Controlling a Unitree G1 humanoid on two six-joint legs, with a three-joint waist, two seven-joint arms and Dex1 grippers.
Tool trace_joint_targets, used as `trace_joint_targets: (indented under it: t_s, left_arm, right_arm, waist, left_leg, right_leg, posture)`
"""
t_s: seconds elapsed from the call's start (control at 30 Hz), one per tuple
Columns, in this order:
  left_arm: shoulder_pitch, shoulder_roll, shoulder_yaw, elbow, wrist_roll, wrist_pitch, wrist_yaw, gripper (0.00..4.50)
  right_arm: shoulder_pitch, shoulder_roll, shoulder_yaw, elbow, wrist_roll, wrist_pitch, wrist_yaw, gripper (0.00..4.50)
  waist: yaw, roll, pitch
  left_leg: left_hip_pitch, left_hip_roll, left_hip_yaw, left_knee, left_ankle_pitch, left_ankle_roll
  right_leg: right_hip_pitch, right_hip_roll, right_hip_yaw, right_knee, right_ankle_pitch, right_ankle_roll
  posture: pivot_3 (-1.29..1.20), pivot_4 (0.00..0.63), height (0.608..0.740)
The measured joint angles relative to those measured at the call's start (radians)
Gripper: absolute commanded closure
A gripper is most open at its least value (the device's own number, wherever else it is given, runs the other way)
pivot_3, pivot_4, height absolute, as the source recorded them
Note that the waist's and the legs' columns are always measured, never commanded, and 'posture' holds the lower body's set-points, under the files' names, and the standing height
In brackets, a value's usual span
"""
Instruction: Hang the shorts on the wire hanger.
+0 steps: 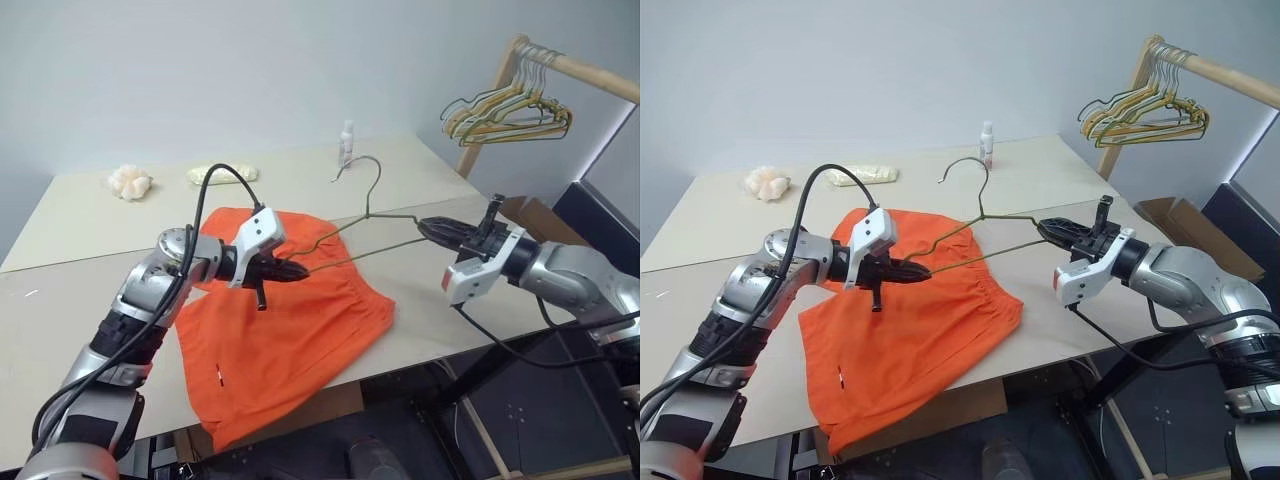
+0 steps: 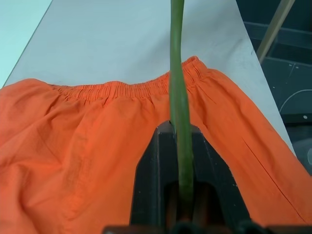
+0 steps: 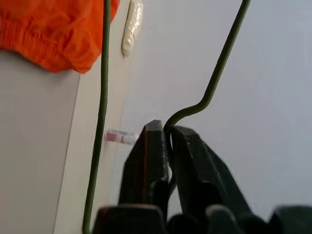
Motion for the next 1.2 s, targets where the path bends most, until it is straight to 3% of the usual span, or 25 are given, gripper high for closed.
trace_joint_targets:
  t_s: [0.2,0.3,0.43,0.53,0.73,0.97,1.1,1.2]
  left_arm:
    - [0.007,0.029,0.011,0.000,0.001,-0.015,-0.029,4.50]
    - [0.015,0.062,0.006,0.005,0.024,-0.074,-0.064,4.50]
    - [0.016,0.089,-0.011,0.032,0.085,-0.190,-0.096,4.50]
    - [0.014,0.062,-0.014,0.055,0.113,-0.241,-0.095,4.50]
    - [0.011,0.043,-0.020,0.059,0.122,-0.253,-0.101,4.50]
    - [0.012,0.044,-0.015,0.057,0.122,-0.256,-0.106,4.50]
    - [0.015,0.044,-0.011,0.055,0.121,-0.256,-0.107,4.50]
    - [0.017,0.044,-0.010,0.055,0.121,-0.256,-0.107,4.50]
  right_arm:
    - [0.037,-0.068,0.001,-0.026,0.216,-0.050,0.170,0.94]
    - [0.075,-0.118,0.001,-0.078,0.423,0.031,0.315,0.03]
    - [0.091,-0.183,0.000,-0.266,0.790,0.495,0.540,0.03]
    - [-0.018,-0.208,0.002,-0.327,0.942,0.841,0.675,0.03]
    - [-0.206,-0.177,0.110,-0.315,0.897,1.213,0.854,0.03]
    - [-0.301,-0.089,0.257,-0.271,0.696,1.370,0.936,0.03]
    - [-0.337,-0.025,0.269,-0.227,0.646,1.410,0.955,0.94]
    - [-0.342,-0.006,0.273,-0.206,0.623,1.418,0.983,2.07]
  waist:
    - [-0.001,0.000,0.000]
    - [0.000,0.000,0.000]
    - [0.004,0.000,0.000]
    - [0.013,0.000,0.000]
    - [0.036,0.000,0.000]
    - [0.057,0.001,0.000]
    - [0.059,0.001,0.000]
    - [0.060,0.001,0.000]
  left_leg:
    - [0.001,0.000,0.000,0.000,0.000,0.000]
    - [0.001,0.002,0.000,0.000,0.000,0.000]
    - [0.002,0.002,0.000,0.001,0.000,0.001]
    - [0.002,0.003,-0.001,0.001,-0.001,0.001]
    - [-0.002,0.002,0.000,0.001,-0.001,0.001]
    - [-0.005,0.001,0.001,0.002,-0.001,0.001]
    - [-0.005,0.000,0.001,0.003,-0.001,0.001]
    - [-0.006,0.000,0.001,0.004,-0.001,0.002]
  right_leg:
    - [0.001,-0.001,0.000,0.000,0.000,0.000]
    - [0.001,0.000,0.000,0.000,0.000,0.000]
    - [0.003,-0.001,-0.001,0.000,0.000,0.000]
    - [0.003,-0.001,-0.002,0.000,0.000,0.000]
    - [-0.003,-0.001,-0.002,0.000,0.000,0.000]
    - [-0.006,-0.001,-0.001,0.002,0.000,0.000]
    - [-0.006,-0.001,-0.002,0.003,0.000,0.000]
    - [-0.006,-0.001,-0.002,0.003,0.000,0.000]
  posture:
    - [-0.26,0.000,0.740]
    - [-0.25,0.000,0.740]
    - [-0.26,0.000,0.740]
    - [-0.25,0.000,0.740]
    - [-0.25,0.000,0.740]
    - [-0.25,0.000,0.740]
    - [-0.25,0.000,0.740]
    - [-0.25,0.000,0.740]
